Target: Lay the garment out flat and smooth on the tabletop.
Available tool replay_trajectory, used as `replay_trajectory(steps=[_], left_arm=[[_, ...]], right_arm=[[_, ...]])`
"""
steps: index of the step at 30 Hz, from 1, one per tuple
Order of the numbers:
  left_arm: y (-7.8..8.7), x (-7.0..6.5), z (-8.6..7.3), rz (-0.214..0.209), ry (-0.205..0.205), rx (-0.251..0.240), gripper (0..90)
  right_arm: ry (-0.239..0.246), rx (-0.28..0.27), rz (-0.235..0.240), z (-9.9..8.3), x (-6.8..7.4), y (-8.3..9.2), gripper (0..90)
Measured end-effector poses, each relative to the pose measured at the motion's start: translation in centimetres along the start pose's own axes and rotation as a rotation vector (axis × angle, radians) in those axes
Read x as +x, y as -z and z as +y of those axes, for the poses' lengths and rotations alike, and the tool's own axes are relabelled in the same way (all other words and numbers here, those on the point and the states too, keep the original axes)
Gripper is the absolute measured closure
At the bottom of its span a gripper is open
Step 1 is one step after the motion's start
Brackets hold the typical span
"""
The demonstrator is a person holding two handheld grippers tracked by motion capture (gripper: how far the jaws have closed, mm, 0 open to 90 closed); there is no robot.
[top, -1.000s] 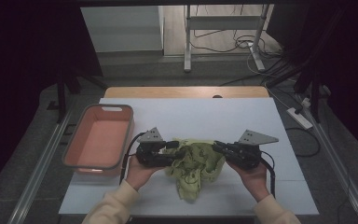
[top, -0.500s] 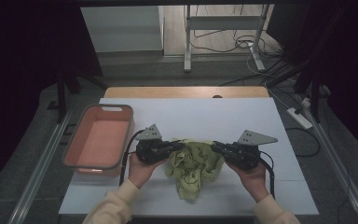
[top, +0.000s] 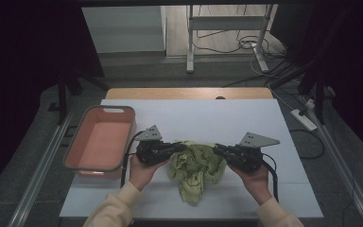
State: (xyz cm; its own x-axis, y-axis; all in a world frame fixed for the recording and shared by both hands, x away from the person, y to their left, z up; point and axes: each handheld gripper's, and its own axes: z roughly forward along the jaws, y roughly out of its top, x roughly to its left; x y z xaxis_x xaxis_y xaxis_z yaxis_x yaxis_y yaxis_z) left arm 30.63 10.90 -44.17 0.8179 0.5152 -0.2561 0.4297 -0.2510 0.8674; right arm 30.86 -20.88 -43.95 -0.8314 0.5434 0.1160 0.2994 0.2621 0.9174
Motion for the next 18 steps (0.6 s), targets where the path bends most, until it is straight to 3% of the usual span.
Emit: replay_trajectory(steps=[18], left_arm=[[0.40,-0.16,0.66,-0.015,0.009,-0.027,87.6]], right_arm=[[-0.008,-0.037,0.001,0.34,0.00,0.27,83.5]])
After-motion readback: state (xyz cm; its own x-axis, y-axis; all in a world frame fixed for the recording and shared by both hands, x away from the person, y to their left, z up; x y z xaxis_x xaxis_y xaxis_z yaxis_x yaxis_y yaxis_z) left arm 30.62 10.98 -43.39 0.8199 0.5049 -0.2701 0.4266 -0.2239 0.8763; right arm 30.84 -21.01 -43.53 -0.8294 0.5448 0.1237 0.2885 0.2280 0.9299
